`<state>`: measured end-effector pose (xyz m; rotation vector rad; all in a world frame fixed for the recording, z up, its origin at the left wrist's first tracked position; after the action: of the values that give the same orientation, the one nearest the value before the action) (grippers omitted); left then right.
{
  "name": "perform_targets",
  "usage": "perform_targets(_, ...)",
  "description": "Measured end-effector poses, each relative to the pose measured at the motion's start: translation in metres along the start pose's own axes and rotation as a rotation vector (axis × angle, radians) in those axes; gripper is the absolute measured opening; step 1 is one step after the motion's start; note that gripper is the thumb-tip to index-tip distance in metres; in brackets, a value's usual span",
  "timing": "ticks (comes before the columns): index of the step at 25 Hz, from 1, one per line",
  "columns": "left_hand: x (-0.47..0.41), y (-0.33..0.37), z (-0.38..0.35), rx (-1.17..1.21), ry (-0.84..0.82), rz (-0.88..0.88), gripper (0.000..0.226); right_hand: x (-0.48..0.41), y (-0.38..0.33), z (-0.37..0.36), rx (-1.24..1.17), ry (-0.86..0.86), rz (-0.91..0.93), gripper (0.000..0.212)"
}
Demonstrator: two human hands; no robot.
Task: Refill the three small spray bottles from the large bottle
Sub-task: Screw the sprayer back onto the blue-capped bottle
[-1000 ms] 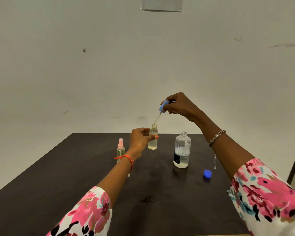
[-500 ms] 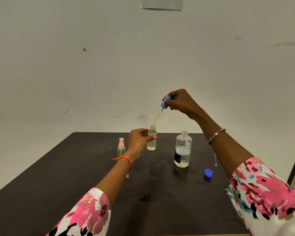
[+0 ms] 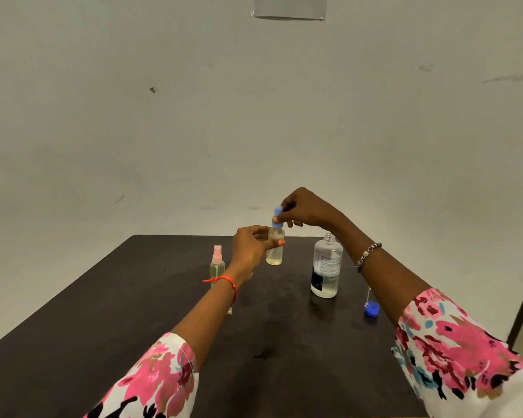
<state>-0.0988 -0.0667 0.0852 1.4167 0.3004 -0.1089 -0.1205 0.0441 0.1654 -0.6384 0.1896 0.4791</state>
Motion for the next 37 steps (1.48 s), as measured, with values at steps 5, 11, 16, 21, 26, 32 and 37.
perform_targets(5,0.001,-0.003,0.000,-0.005,0.009,0.013,0.042,-0.001,0.009,-0.001,0.038,0.108,-0.065,0.041)
perform_targets(11,-0.002,-0.005,-0.001,0.023,0.011,0.019,0.041,-0.002,0.007,0.003,-0.032,0.100,-0.039,0.030)
perform_targets(16,-0.002,-0.003,0.000,0.000,0.026,0.019,0.044,-0.003,0.010,0.002,-0.072,0.116,-0.032,0.038)
perform_targets(21,-0.002,-0.005,0.002,0.009,0.031,0.031,0.045,-0.005,0.010,-0.007,-0.133,0.033,0.011,0.031)
perform_targets(26,-0.001,-0.003,0.001,-0.004,0.023,0.022,0.042,-0.004,0.014,-0.010,-0.074,0.057,-0.016,0.037)
perform_targets(32,-0.001,-0.003,0.001,0.002,0.027,0.026,0.042,-0.003,0.011,-0.015,-0.152,0.001,0.037,0.036)
perform_targets(37,0.001,-0.005,-0.001,-0.002,0.017,0.025,0.039,-0.002,0.018,-0.014,-0.073,0.055,-0.037,0.039)
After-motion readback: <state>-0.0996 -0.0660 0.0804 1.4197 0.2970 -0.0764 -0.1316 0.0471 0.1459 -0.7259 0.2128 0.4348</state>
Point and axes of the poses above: each hand's wrist, its own x-axis away from the middle knuckle, its own z-axis out of the back of the hand, y = z × x, the point moved 9 cm from there along -x, towards the middle knuckle
